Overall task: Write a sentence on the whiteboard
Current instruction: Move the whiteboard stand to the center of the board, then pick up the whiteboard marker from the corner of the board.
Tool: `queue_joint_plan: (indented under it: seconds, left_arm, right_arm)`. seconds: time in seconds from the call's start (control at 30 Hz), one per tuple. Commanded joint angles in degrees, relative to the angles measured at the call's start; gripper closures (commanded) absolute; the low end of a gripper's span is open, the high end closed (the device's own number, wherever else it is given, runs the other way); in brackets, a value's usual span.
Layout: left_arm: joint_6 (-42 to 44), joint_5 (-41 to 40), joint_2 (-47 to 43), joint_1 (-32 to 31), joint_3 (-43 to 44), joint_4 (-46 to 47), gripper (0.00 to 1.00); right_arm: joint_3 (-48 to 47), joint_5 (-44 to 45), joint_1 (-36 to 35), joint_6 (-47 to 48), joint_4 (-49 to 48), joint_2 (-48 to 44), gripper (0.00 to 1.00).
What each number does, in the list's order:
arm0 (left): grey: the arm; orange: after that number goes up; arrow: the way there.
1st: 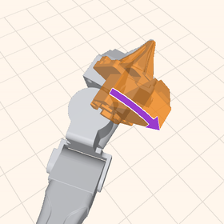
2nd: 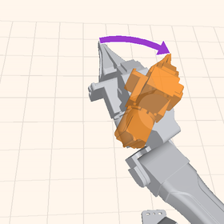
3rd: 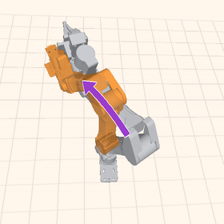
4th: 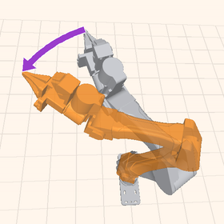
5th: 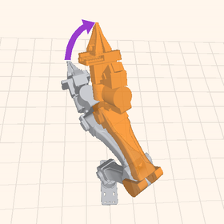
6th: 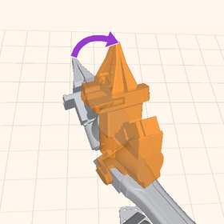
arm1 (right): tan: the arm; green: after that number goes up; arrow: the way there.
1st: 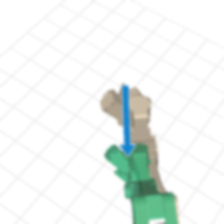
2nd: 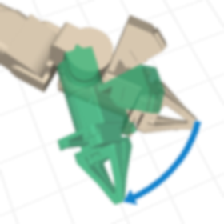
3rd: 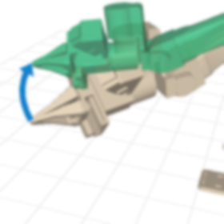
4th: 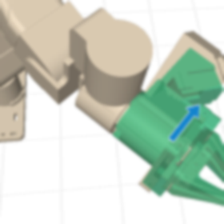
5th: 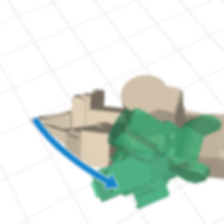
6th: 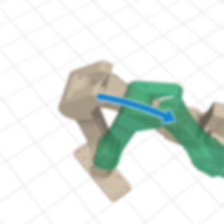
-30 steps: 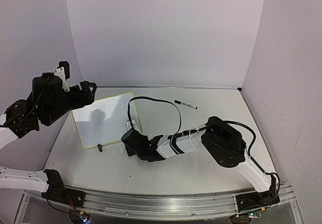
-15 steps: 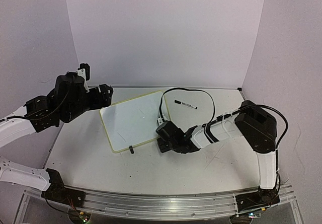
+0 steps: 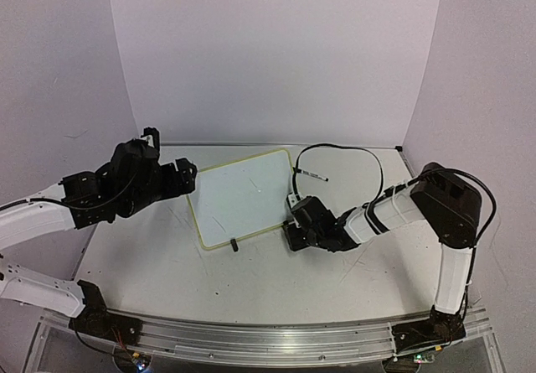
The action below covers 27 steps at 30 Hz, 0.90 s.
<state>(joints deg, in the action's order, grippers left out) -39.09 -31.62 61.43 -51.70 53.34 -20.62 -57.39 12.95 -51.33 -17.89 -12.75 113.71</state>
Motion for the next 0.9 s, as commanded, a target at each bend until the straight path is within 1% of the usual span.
queue_joint_plan:
  seconds: [0.0,0.03,0.07,0.1,0.13,0.17,0.23,0.3,0.37,0.43,0.5,0.53,0.6,0.67,0.73,0.77,0.8,0.83,0.87]
  left_arm:
    - [-9.3,1.0,-2.2,0.0,-4.4,-2.2,0.07]
    - [-9.9,1.6,-2.4,0.1,-4.9,-2.6,0.08]
    - [-10.7,2.2,-2.5,0.0,-5.7,-2.6,0.08]
    - [-11.1,3.1,-2.7,0.0,-6.6,-2.6,0.09]
    - [-11.1,3.6,-2.8,0.0,-6.9,-2.6,0.09]
    - [-10.8,3.8,-2.8,0.0,-7.0,-2.7,0.09]
    - [-10.3,3.8,-3.1,0.0,-7.2,-3.0,0.09]
    - [-9.7,3.7,-3.4,0.0,-7.4,-2.9,0.09]
    - [-7.8,3.1,-2.6,0.0,-6.1,-2.9,0.08]
    - [-6.4,3.2,-1.6,0.0,-4.5,-2.9,0.08]
    - [-4.8,3.8,-0.2,0.0,-2.0,-2.9,0.07]
    - [-4.1,3.8,0.2,0.0,-0.9,-2.8,0.07]
    - [-3.3,3.4,0.7,0.0,0.1,-2.8,0.06]
    - [-2.1,2.4,1.0,0.0,1.5,-2.8,0.06]
    - [-1.8,2.3,1.1,0.1,1.8,-2.6,0.06]
    - [-1.6,2.4,1.1,0.1,2.0,-2.4,0.05]
    - [-1.5,2.7,1.2,0.1,2.1,-2.3,0.05]
    - [-0.9,3.3,1.5,0.1,2.6,-2.0,0.05]
    - [-0.7,3.5,1.6,0.1,2.7,-2.0,0.05]
  right_arm:
    - [1.9,-2.0,0.5,-0.5,4.4,-7.5,0.39]
    - [2.3,-2.4,0.5,-0.5,5.7,-9.7,0.34]
    - [3.0,-2.9,0.5,-0.2,6.3,-11.2,0.31]
    - [4.2,-3.2,0.5,-0.1,8.0,-15.6,0.27]
    - [5.3,-3.4,0.4,0.0,9.0,-17.4,0.25]
    - [6.8,-3.6,0.8,0.9,10.6,-22.5,0.22]
    - [6.9,-3.8,2.3,2.2,12.6,-28.2,0.20]
    - [5.5,-3.8,4.5,3.6,15.1,-30.3,0.20]
    - [2.1,-2.1,8.7,7.4,15.6,-30.3,0.17]
    - [-2.0,-3.4,12.5,8.9,15.6,-27.5,0.17]
    - [-8.4,-7.1,18.0,10.9,14.5,-21.9,0.15]
    - [-14.0,-8.3,19.8,12.2,15.4,-17.0,0.16]
    - [-18.9,-8.9,22.3,14.6,16.5,-10.9,0.16]
    - [-26.6,-12.2,25.9,16.8,17.6,-3.7,0.17]
    - [-31.2,-16.0,27.6,19.4,18.1,0.8,0.17]
    - [-35.9,-20.1,28.6,21.8,20.2,4.7,0.18]
    - [-38.3,-21.0,28.9,23.0,21.6,6.6,0.19]
    - [-44.1,-23.6,29.4,26.5,24.7,11.1,0.20]
    - [-45.4,-24.5,29.5,27.2,25.3,11.9,0.20]
